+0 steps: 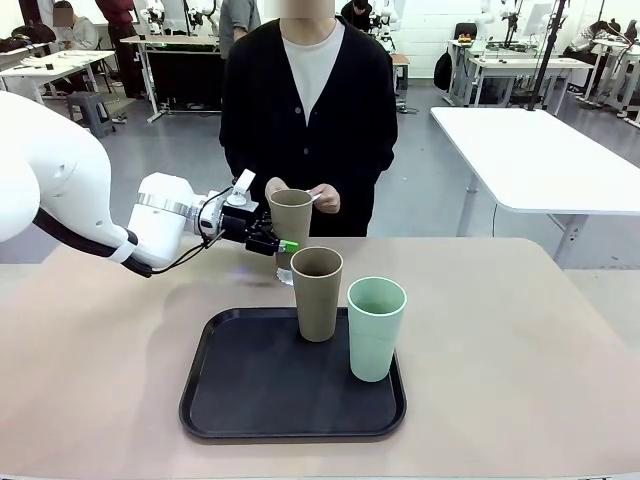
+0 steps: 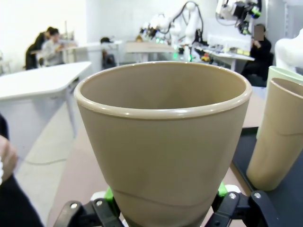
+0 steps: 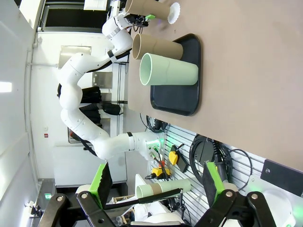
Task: Place coasters on the table and set cups on them.
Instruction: Pick up one Reusable plastic cup and place it on a coaster set by the human.
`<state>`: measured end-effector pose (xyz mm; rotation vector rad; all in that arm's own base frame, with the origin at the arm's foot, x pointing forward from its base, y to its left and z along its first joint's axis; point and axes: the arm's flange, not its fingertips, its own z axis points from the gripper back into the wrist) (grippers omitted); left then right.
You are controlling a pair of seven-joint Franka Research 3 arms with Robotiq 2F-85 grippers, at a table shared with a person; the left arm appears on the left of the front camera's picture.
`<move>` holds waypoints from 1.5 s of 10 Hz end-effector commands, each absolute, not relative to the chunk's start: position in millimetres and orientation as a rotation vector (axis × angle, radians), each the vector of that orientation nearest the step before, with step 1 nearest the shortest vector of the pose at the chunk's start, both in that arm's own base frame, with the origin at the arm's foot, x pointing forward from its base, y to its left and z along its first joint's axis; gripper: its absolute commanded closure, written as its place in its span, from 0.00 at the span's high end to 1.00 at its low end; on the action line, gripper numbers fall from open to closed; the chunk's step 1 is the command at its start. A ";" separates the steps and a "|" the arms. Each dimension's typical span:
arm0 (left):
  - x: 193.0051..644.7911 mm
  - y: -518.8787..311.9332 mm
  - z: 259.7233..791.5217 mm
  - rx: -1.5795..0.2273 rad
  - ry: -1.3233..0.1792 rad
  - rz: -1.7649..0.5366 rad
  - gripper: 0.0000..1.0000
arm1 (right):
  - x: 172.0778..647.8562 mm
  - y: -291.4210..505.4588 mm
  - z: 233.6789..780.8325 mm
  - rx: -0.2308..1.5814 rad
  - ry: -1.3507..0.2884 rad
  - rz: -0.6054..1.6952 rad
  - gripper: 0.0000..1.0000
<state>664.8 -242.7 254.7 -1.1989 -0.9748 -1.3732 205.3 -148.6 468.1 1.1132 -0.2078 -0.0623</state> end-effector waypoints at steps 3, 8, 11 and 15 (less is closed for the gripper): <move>676.6 -255.6 245.5 -1.249 -0.960 -1.387 0.83 | 205.9 -149.0 468.7 1.126 -0.218 -0.049 1.00; 678.4 -257.4 236.1 -1.261 -0.957 -1.371 0.83 | 205.9 -149.0 468.7 1.126 -0.218 -0.049 1.00; 677.8 -258.3 228.4 -1.265 -0.935 -1.373 0.83 | 205.9 -149.0 468.7 1.126 -0.218 -0.049 1.00; 676.8 -256.3 226.1 -1.260 -0.931 -1.386 0.83 | 205.9 -149.0 468.7 1.126 -0.218 -0.049 1.00</move>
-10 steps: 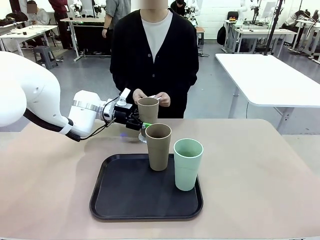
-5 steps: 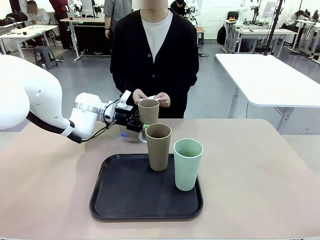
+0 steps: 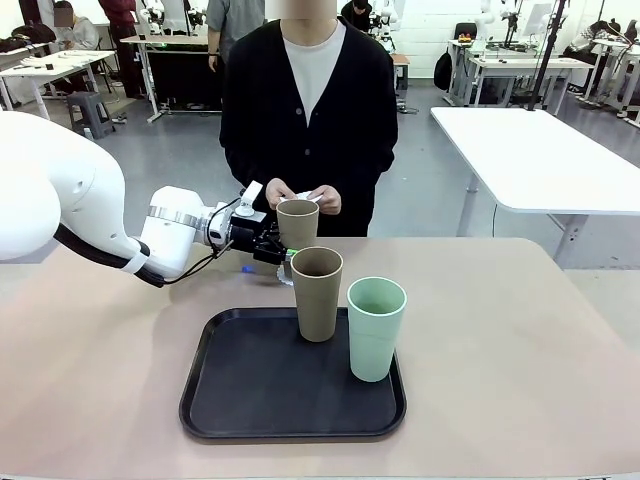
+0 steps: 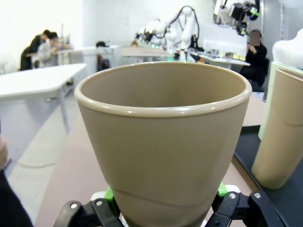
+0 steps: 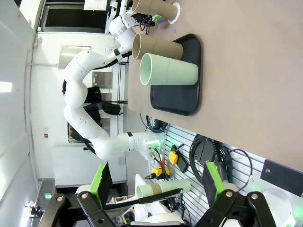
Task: Place coasters on the table and set cups on them.
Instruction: Pick up one Reusable plastic cup and place it on a coaster set by the human.
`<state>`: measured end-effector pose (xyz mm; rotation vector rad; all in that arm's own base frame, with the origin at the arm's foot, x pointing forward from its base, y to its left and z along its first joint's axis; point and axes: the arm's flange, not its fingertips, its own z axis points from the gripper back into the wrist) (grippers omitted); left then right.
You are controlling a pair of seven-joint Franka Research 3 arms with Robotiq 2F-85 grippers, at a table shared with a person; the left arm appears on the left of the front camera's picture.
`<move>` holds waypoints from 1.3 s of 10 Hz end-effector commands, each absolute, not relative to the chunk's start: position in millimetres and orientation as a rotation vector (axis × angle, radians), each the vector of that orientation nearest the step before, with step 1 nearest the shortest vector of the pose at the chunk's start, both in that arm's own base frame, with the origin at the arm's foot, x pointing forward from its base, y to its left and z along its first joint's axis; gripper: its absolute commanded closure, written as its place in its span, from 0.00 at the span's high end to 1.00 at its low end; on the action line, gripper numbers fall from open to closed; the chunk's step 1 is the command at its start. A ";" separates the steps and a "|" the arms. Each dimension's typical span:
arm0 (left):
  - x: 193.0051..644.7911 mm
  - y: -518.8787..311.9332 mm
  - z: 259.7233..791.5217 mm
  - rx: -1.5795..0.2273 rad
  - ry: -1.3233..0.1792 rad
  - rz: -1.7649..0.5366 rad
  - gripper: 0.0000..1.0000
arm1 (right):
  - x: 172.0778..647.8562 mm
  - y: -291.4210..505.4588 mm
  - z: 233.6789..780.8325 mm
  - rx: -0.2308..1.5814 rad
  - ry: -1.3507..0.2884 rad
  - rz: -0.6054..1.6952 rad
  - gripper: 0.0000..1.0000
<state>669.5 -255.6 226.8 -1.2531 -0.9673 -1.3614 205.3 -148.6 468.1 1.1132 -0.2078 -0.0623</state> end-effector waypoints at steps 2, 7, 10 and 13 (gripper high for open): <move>676.1 -255.6 225.3 -1.256 -0.920 -1.393 1.00 | 205.9 -149.0 468.7 1.126 -0.218 -0.049 1.00; 673.2 -253.9 226.6 -1.259 -0.901 -1.420 1.00 | 205.9 -149.0 468.7 1.126 -0.218 -0.049 1.00; 671.6 -251.1 230.8 -1.247 -0.898 -1.430 1.00 | 205.9 -149.0 468.7 1.126 -0.218 -0.049 1.00; 672.0 -248.8 233.4 -1.225 -0.883 -1.440 1.00 | 205.9 -149.0 468.7 1.126 -0.218 -0.049 1.00</move>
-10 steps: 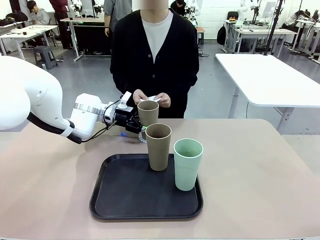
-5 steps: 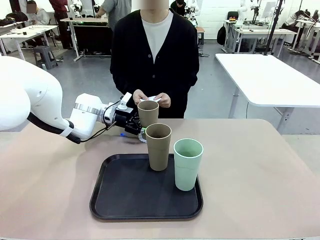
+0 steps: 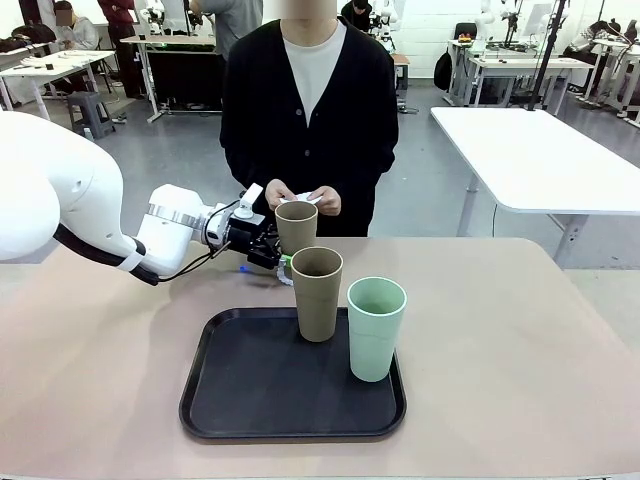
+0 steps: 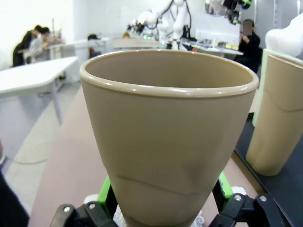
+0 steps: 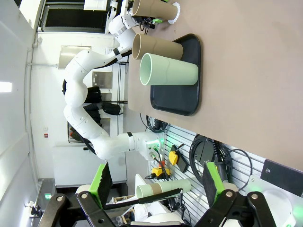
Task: Place coasters on the table and set cups on them.
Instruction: Pick up one Reusable plastic cup and place it on a coaster set by the human.
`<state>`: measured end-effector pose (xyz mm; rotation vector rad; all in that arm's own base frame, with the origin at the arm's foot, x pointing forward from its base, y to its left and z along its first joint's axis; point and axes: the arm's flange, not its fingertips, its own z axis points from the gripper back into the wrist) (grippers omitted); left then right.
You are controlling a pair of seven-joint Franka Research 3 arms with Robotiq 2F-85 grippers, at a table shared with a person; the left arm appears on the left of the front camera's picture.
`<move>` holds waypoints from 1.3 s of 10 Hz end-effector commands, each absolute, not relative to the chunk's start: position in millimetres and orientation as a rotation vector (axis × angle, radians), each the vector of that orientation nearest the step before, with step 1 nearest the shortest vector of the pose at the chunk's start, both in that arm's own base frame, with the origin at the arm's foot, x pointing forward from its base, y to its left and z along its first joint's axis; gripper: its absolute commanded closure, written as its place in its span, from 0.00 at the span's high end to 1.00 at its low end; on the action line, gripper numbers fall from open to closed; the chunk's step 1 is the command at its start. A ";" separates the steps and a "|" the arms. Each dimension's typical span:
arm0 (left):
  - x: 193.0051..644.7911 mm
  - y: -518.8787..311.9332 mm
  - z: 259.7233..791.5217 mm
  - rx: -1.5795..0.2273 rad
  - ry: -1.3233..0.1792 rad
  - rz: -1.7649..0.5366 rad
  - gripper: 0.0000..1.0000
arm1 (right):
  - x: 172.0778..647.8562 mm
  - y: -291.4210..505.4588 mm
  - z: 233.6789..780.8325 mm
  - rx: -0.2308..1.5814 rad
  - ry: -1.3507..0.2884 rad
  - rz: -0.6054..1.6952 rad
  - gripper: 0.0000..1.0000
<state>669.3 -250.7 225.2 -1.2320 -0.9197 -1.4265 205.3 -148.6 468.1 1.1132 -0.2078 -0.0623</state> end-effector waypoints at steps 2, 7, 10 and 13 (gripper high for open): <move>671.6 -248.4 235.2 -1.216 -0.871 -1.451 1.00 | 205.9 -149.0 468.7 1.126 -0.218 -0.049 1.00; 669.8 -243.5 239.9 -1.186 -0.842 -1.474 1.00 | 205.9 -149.0 468.7 1.126 -0.218 -0.049 1.00; 669.8 -239.4 244.6 -1.163 -0.839 -1.489 1.00 | 205.9 -149.0 468.7 1.126 -0.218 -0.049 1.00; 671.9 -235.5 246.7 -1.134 -0.831 -1.500 1.00 | 205.9 -149.0 468.7 1.126 -0.218 -0.049 1.00</move>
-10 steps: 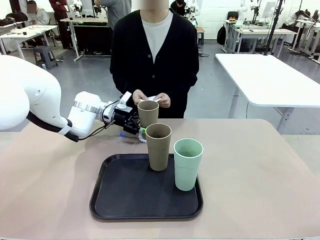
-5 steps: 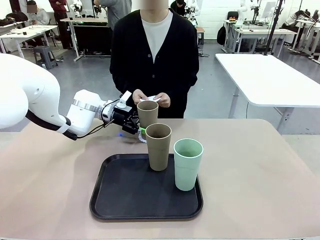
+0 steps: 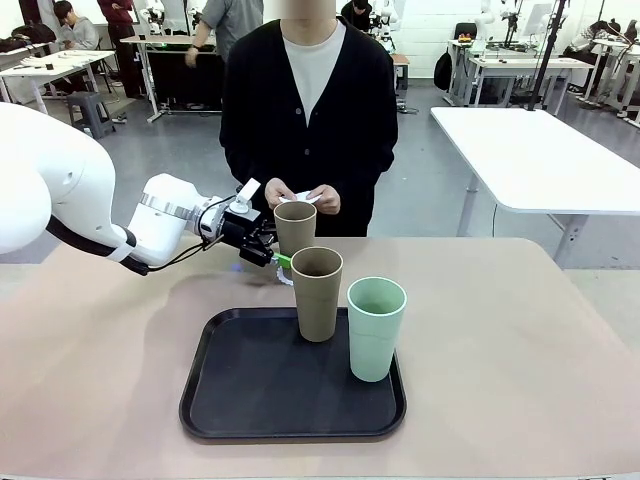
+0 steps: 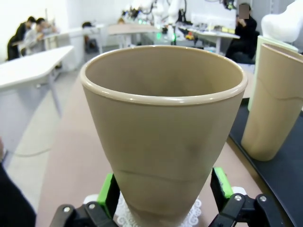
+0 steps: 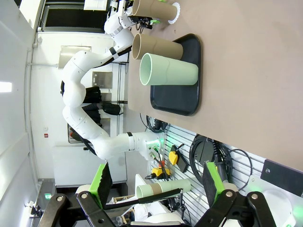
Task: Place coasters on the table and set cups on them.
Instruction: Pick up one Reusable plastic cup and place it on a coaster set by the human.
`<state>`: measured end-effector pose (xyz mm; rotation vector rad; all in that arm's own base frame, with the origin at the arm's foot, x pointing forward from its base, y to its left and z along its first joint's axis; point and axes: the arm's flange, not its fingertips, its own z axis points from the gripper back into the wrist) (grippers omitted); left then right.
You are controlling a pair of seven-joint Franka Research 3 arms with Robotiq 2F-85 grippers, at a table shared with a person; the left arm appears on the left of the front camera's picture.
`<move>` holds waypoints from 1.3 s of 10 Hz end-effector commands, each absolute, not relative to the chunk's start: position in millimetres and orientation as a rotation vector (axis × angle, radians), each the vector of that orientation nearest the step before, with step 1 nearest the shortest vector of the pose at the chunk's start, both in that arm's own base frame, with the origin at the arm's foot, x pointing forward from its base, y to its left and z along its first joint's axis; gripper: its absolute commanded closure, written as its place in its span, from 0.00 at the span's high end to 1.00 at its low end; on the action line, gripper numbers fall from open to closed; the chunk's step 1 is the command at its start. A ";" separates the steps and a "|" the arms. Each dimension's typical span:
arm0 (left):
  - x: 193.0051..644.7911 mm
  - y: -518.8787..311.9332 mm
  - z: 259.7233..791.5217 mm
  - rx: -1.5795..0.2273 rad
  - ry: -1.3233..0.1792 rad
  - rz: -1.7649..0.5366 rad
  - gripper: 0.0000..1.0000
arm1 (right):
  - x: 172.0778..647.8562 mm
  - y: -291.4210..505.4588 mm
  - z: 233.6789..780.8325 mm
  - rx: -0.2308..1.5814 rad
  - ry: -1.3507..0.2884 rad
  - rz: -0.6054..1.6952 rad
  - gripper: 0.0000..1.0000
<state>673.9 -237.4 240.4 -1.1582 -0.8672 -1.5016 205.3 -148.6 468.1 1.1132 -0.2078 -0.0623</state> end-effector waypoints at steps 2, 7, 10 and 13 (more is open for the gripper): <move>672.4 -233.4 248.0 -1.128 -0.833 -1.502 1.00 | 205.9 -149.0 468.7 1.126 -0.218 -0.049 1.00; 660.1 -214.8 269.5 -1.020 -0.782 -1.543 1.00 | 205.9 -149.0 468.7 1.126 -0.218 -0.049 1.00; 631.4 -182.8 313.4 -0.776 -0.765 -1.585 1.00 | 205.9 -149.0 468.7 1.126 -0.218 -0.049 1.00; 568.8 -191.7 398.5 -0.471 -0.577 -1.466 1.00 | 205.9 -149.0 468.7 1.126 -0.218 -0.049 1.00</move>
